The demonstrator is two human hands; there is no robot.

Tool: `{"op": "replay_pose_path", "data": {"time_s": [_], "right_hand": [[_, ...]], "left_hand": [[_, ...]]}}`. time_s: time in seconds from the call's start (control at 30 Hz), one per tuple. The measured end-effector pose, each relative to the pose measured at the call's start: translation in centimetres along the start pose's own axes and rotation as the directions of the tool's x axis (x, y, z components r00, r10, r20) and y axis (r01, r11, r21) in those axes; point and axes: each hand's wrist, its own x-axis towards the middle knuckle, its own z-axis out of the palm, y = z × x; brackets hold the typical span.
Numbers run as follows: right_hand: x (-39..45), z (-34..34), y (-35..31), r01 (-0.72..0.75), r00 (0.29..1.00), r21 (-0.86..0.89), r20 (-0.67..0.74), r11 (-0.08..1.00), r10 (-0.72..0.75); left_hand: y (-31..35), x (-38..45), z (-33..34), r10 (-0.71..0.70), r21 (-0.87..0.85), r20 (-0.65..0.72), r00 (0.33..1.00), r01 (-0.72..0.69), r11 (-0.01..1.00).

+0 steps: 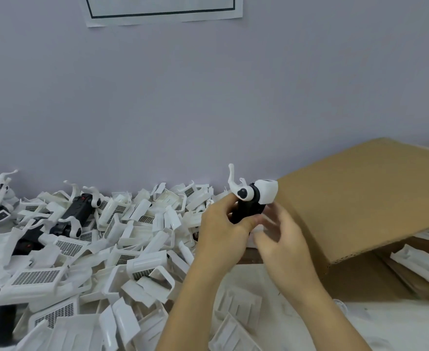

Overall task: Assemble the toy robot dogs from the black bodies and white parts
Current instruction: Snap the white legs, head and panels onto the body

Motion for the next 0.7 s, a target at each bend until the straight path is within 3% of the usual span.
{"op": "replay_pose_path", "data": {"time_s": [0.17, 0.37, 0.7], "right_hand": [[0.42, -0.92, -0.45, 0.008, 0.996, 0.126, -0.095, 0.992, 0.004], [0.67, -0.87, -0.03, 0.022, 0.951, 0.098, -0.309, 0.995, 0.009], [0.67, -0.46, -0.45, 0.062, 0.941, 0.179, -0.340, 0.982, 0.003]], "left_hand": [[-0.25, -0.29, 0.10, 0.137, 0.168, 0.092, 0.986, -0.151, 0.974], [-0.30, -0.50, 0.21, 0.187, 0.264, 0.173, 0.967, -0.229, 0.937], [-0.11, -0.32, 0.14, 0.248, 0.263, 0.166, 0.954, -0.285, 0.922]]}}
